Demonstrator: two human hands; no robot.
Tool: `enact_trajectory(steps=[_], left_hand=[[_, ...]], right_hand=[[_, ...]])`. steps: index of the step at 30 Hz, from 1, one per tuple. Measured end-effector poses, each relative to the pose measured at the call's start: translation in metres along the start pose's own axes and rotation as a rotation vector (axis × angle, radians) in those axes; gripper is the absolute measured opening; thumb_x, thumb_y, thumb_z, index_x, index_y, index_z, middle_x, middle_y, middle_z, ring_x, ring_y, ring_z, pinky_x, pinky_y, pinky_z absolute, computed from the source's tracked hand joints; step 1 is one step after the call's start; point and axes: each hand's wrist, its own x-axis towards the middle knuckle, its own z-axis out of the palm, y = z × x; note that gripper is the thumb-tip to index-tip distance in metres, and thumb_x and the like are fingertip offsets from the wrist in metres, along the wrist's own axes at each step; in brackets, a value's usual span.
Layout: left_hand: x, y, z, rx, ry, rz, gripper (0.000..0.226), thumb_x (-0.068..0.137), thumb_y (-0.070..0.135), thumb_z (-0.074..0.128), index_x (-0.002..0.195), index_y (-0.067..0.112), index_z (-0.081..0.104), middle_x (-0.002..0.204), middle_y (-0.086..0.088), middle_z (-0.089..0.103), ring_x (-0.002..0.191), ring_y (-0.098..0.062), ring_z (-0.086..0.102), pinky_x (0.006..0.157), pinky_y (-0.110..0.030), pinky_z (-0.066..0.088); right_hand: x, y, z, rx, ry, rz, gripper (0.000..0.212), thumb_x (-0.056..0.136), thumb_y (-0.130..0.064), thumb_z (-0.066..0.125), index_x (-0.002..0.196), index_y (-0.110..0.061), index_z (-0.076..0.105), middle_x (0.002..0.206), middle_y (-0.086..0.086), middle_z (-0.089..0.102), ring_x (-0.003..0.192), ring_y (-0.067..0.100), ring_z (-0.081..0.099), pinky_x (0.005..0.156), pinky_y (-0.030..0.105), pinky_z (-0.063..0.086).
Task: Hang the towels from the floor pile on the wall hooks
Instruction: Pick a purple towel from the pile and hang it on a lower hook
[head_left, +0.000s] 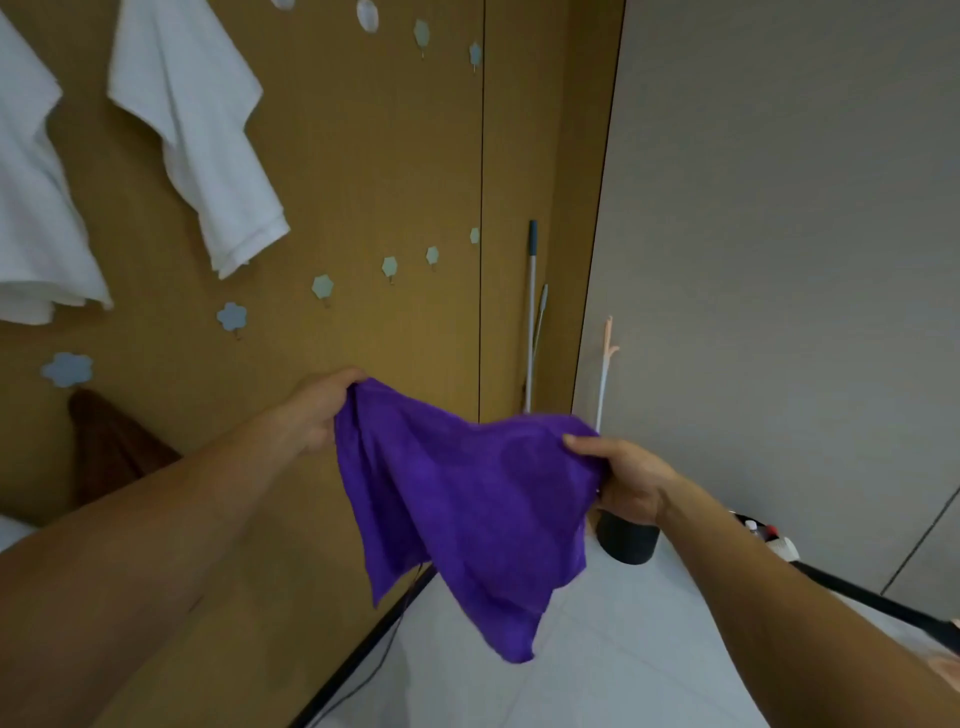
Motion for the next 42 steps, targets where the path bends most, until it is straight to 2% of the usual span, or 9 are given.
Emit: enact_trajectory(steps=[5, 12, 17, 23, 29, 33, 35, 38, 42], left_hand=[[0.008, -0.004, -0.014, 0.105, 0.068, -0.012, 0.017, 0.095, 0.015, 0.049, 0.088, 0.007, 0.062, 0.087, -0.01, 0.062, 0.068, -0.02, 0.058, 0.055, -0.027, 0.05], [0.021, -0.012, -0.035, 0.17, 0.208, -0.004, 0.015, 0.093, 0.019, 0.059, 0.101, 0.007, 0.064, 0.091, -0.008, 0.065, 0.071, -0.017, 0.059, 0.041, -0.019, 0.049], [0.029, -0.016, -0.042, 0.203, 0.252, 0.039, 0.012, 0.09, 0.017, 0.061, 0.091, 0.008, 0.069, 0.087, -0.006, 0.068, 0.073, -0.018, 0.062, 0.055, -0.03, 0.049], [0.035, -0.02, -0.049, 0.194, 0.316, 0.064, 0.01, 0.086, 0.014, 0.065, 0.078, 0.007, 0.064, 0.078, -0.007, 0.066, 0.066, -0.018, 0.062, 0.053, -0.029, 0.049], [0.036, -0.027, -0.062, 0.248, 0.331, -0.001, 0.006, 0.086, 0.011, 0.06, 0.081, 0.01, 0.058, 0.077, -0.006, 0.059, 0.064, -0.015, 0.054, 0.053, -0.029, 0.046], [0.031, -0.03, -0.065, 0.278, 0.375, 0.03, 0.015, 0.084, 0.007, 0.054, 0.07, 0.013, 0.053, 0.067, -0.003, 0.052, 0.059, -0.015, 0.049, 0.05, -0.025, 0.041], [0.027, -0.032, -0.069, 0.238, 0.367, 0.017, 0.014, 0.086, 0.009, 0.054, 0.074, 0.016, 0.056, 0.073, -0.001, 0.054, 0.065, -0.014, 0.049, 0.055, -0.027, 0.04], [0.017, -0.032, -0.076, 0.175, 0.327, -0.012, 0.012, 0.087, 0.011, 0.056, 0.089, 0.018, 0.066, 0.09, 0.002, 0.062, 0.082, -0.014, 0.054, 0.067, -0.029, 0.042], [-0.002, -0.033, -0.081, 0.169, 0.29, -0.031, 0.028, 0.074, 0.004, 0.054, 0.096, 0.015, 0.068, 0.096, 0.001, 0.061, 0.091, -0.016, 0.052, 0.068, -0.028, 0.039]], right_hand=[[0.002, -0.019, 0.01, 0.079, 0.178, -0.123, 0.012, 0.088, -0.02, 0.065, 0.09, -0.008, 0.065, 0.08, 0.006, 0.073, 0.066, 0.016, 0.068, 0.057, 0.026, 0.052], [0.02, -0.018, 0.009, -0.189, 0.336, -0.121, 0.022, 0.1, -0.029, 0.05, 0.11, -0.012, 0.06, 0.089, 0.004, 0.064, 0.076, 0.02, 0.06, 0.06, 0.034, 0.051], [0.033, -0.018, 0.012, -0.53, 0.363, -0.04, 0.03, 0.102, -0.04, 0.041, 0.105, -0.016, 0.059, 0.097, 0.009, 0.062, 0.084, 0.026, 0.06, 0.068, 0.04, 0.056], [0.039, -0.029, 0.011, -0.424, 0.132, 0.055, 0.027, 0.09, -0.032, 0.065, 0.104, -0.01, 0.066, 0.107, 0.01, 0.067, 0.097, 0.025, 0.063, 0.066, 0.034, 0.05], [0.055, -0.025, 0.011, -0.439, 0.269, -0.018, 0.021, 0.087, -0.017, 0.069, 0.101, -0.004, 0.061, 0.102, 0.013, 0.066, 0.086, 0.023, 0.063, 0.058, 0.031, 0.048], [0.063, -0.025, 0.014, -0.564, 0.278, -0.077, 0.045, 0.083, -0.018, 0.073, 0.12, -0.004, 0.052, 0.114, 0.017, 0.062, 0.095, 0.029, 0.064, 0.075, 0.041, 0.058], [0.063, -0.029, 0.018, -0.569, 0.175, -0.07, 0.06, 0.08, -0.022, 0.077, 0.132, -0.02, 0.048, 0.121, 0.008, 0.059, 0.095, 0.023, 0.063, 0.063, 0.031, 0.055], [0.063, -0.035, 0.024, -0.636, 0.019, -0.017, 0.049, 0.068, -0.03, 0.086, 0.111, -0.025, 0.063, 0.109, -0.001, 0.064, 0.089, 0.017, 0.063, 0.057, 0.024, 0.051], [0.067, -0.037, 0.037, -0.723, -0.021, -0.031, 0.035, 0.066, -0.014, 0.087, 0.094, -0.018, 0.067, 0.09, -0.001, 0.066, 0.072, 0.014, 0.065, 0.045, 0.02, 0.05]])
